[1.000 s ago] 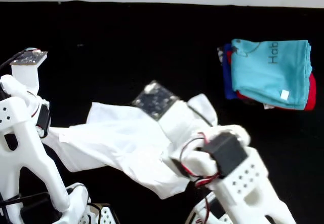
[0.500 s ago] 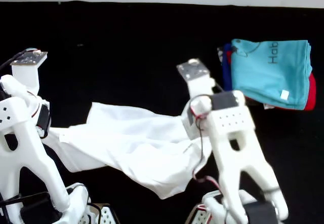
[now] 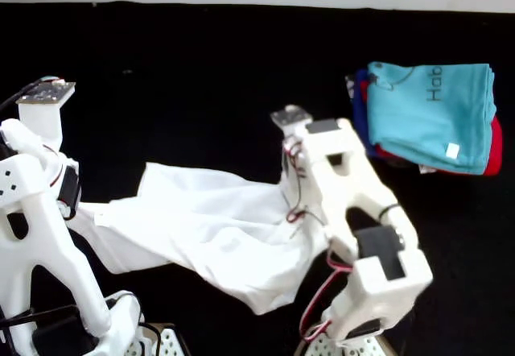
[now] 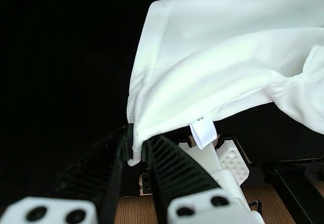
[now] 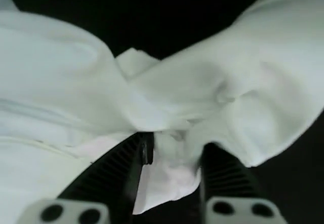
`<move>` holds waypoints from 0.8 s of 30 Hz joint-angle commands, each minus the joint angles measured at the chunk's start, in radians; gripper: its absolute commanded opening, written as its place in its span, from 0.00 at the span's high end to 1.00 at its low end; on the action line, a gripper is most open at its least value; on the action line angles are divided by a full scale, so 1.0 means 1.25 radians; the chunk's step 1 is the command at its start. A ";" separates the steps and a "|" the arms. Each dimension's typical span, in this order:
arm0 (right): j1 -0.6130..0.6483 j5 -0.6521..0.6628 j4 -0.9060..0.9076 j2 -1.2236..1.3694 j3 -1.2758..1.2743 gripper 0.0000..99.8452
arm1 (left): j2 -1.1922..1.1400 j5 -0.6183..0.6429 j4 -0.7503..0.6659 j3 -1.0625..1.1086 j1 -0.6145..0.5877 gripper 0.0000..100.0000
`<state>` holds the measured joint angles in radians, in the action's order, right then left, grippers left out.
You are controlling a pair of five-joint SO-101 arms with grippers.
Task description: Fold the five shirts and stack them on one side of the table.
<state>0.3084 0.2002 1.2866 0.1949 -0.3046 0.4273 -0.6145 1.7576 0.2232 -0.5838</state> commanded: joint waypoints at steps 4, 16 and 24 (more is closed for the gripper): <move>-0.009 0.010 -0.001 0.020 0.233 0.99 | 0.004 -0.004 -0.042 0.058 -0.008 0.99; -0.044 0.075 -0.080 0.029 0.562 0.95 | 0.006 -0.004 -0.083 0.083 -0.008 0.99; -0.042 0.072 0.072 0.012 0.573 0.70 | 0.006 -0.004 -0.083 0.085 -0.008 0.99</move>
<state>0.2700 0.2800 1.3172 0.2378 0.3583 0.4273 -0.6145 1.6640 0.3368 -0.5838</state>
